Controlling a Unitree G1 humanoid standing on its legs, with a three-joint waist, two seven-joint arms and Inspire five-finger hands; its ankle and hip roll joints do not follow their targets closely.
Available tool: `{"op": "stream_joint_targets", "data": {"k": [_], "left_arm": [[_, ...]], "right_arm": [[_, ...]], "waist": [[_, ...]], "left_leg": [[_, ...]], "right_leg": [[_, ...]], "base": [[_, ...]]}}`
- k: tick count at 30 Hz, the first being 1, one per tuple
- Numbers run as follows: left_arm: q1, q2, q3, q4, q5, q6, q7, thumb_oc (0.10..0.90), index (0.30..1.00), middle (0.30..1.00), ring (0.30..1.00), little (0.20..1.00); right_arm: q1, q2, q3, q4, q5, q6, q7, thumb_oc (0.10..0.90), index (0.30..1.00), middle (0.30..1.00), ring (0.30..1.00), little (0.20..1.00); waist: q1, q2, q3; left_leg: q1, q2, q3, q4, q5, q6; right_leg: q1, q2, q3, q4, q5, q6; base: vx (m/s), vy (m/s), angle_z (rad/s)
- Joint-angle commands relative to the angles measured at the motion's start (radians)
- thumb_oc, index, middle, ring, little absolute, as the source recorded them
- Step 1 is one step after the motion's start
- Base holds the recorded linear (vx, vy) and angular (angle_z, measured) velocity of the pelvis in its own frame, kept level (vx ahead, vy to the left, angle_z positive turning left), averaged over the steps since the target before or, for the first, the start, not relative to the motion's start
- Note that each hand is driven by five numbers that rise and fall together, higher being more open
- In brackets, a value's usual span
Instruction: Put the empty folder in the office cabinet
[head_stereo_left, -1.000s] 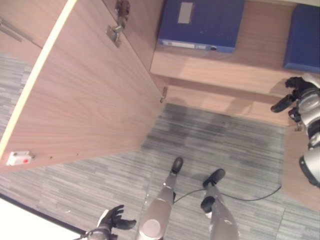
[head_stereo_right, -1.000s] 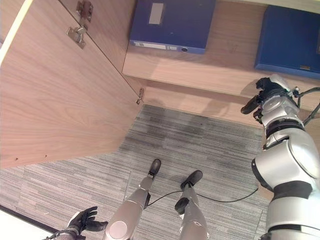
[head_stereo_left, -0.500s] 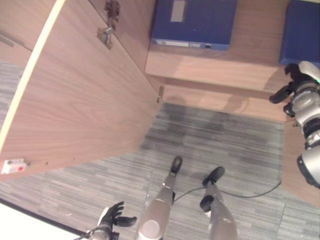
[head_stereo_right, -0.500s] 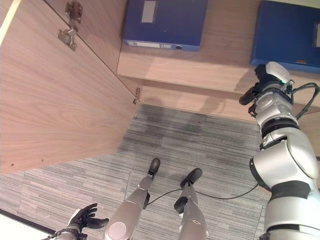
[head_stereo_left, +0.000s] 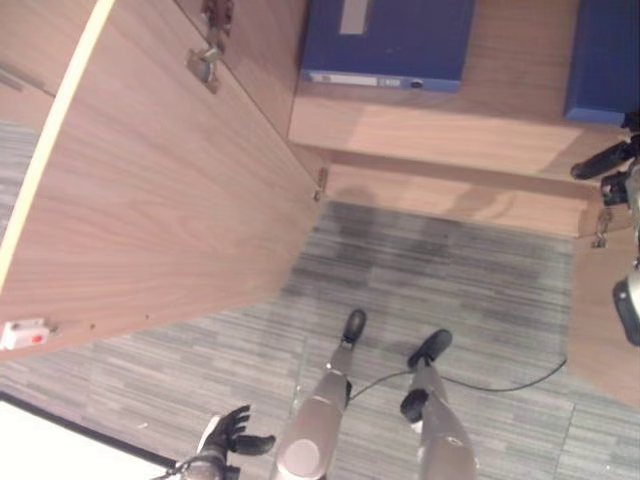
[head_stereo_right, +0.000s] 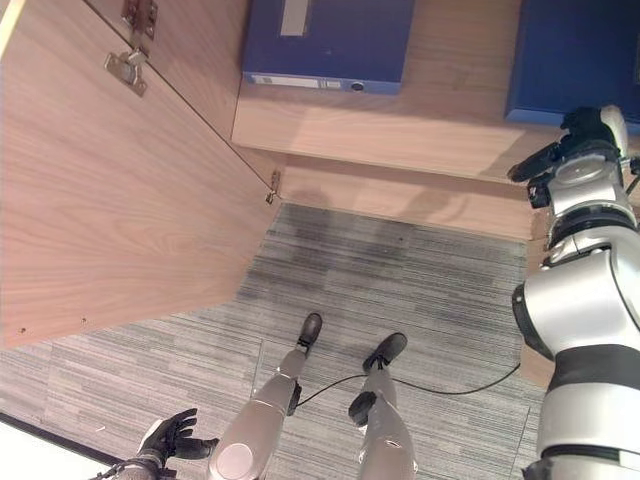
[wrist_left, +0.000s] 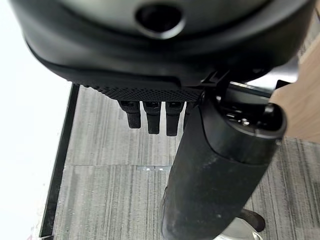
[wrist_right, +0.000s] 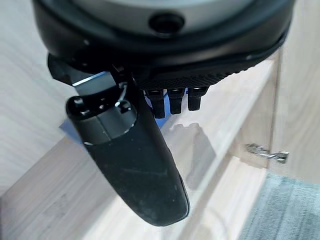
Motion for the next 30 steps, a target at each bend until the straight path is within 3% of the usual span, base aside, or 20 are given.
{"op": "stream_joint_targets", "data": {"k": [1, 10, 13, 19, 26, 28, 30], "left_arm": [[0.075, 0.060, -0.016, 0.047, -0.001, 0.010, 0.046, 0.800, 0.900, 0.900, 0.900, 0.900], [0.063, 0.082, -0.011, 0.041, -0.017, 0.007, 0.037, 0.800, 0.900, 0.900, 0.900, 0.900], [0.068, 0.078, -0.010, 0.045, -0.021, 0.005, 0.041, 0.800, 0.900, 0.900, 0.900, 0.900], [0.056, 0.043, -0.009, 0.069, -0.011, -0.012, 0.112, 0.800, 0.900, 0.900, 0.900, 0.900], [0.070, 0.031, 0.014, 0.075, -0.020, -0.018, 0.126, 0.800, 0.900, 0.900, 0.900, 0.900], [0.079, 0.024, 0.011, 0.060, -0.009, -0.022, 0.110, 0.800, 0.900, 0.900, 0.900, 0.900], [0.083, 0.021, 0.013, 0.068, 0.003, -0.018, 0.105, 0.800, 0.900, 0.900, 0.900, 0.900]], "right_arm": [[-0.148, -0.127, 0.170, -0.079, -0.042, -0.072, -0.100, 0.800, 0.900, 0.900, 0.900, 0.900], [-0.179, -0.072, 0.256, -0.083, -0.017, -0.061, 0.020, 0.800, 0.900, 0.900, 0.900, 0.900], [-0.189, -0.045, 0.251, -0.089, -0.032, -0.076, -0.030, 0.800, 0.900, 0.900, 0.900, 0.900], [-0.188, -0.025, 0.207, -0.227, -0.131, -0.132, -0.279, 0.800, 0.900, 0.900, 0.900, 0.900], [-0.129, 0.047, 0.223, -0.239, -0.216, -0.114, -0.275, 0.800, 0.900, 0.900, 0.900, 0.900], [-0.048, 0.079, 0.243, -0.207, -0.382, -0.074, -0.260, 0.800, 0.900, 0.900, 0.900, 0.900], [-0.010, 0.083, 0.219, -0.205, -0.429, -0.065, -0.268, 0.800, 0.900, 0.900, 0.900, 0.900]], "waist": [[0.019, -0.002, 0.027], [0.023, -0.010, 0.029], [0.026, -0.003, 0.030], [0.015, 0.009, 0.043], [-0.009, -0.013, 0.038], [-0.019, -0.021, 0.013], [-0.030, -0.020, 0.003]], "left_leg": [[0.077, -0.009, -0.043, -0.050, -0.076, -0.013], [0.062, 0.011, -0.032, -0.050, -0.075, -0.017], [0.061, 0.013, -0.032, -0.050, -0.076, -0.018], [0.064, 0.017, -0.024, -0.050, -0.075, -0.015], [0.112, 0.019, -0.013, -0.047, -0.090, -0.009], [0.164, 0.011, -0.005, -0.041, -0.105, 0.001], [0.188, 0.003, -0.003, -0.040, -0.109, 0.003]], "right_leg": [[0.040, 0.010, 0.008, 0.099, -0.143, 0.091], [0.000, 0.022, 0.015, 0.120, -0.157, 0.079], [-0.008, 0.022, 0.017, 0.128, -0.162, 0.078], [-0.028, 0.018, 0.029, 0.161, -0.174, 0.076], [0.013, 0.018, 0.053, 0.160, -0.165, 0.080], [0.077, 0.009, 0.076, 0.139, -0.148, 0.089], [0.113, 0.005, 0.083, 0.121, -0.140, 0.095]], "base": [[0.00, 0.000, 0.00], [0.03, -0.032, -0.02], [0.01, -0.009, -0.01], [0.00, 0.006, -0.05], [0.00, 0.025, -0.04], [-0.03, 0.115, -0.05], [-0.03, 0.106, -0.07]]}}
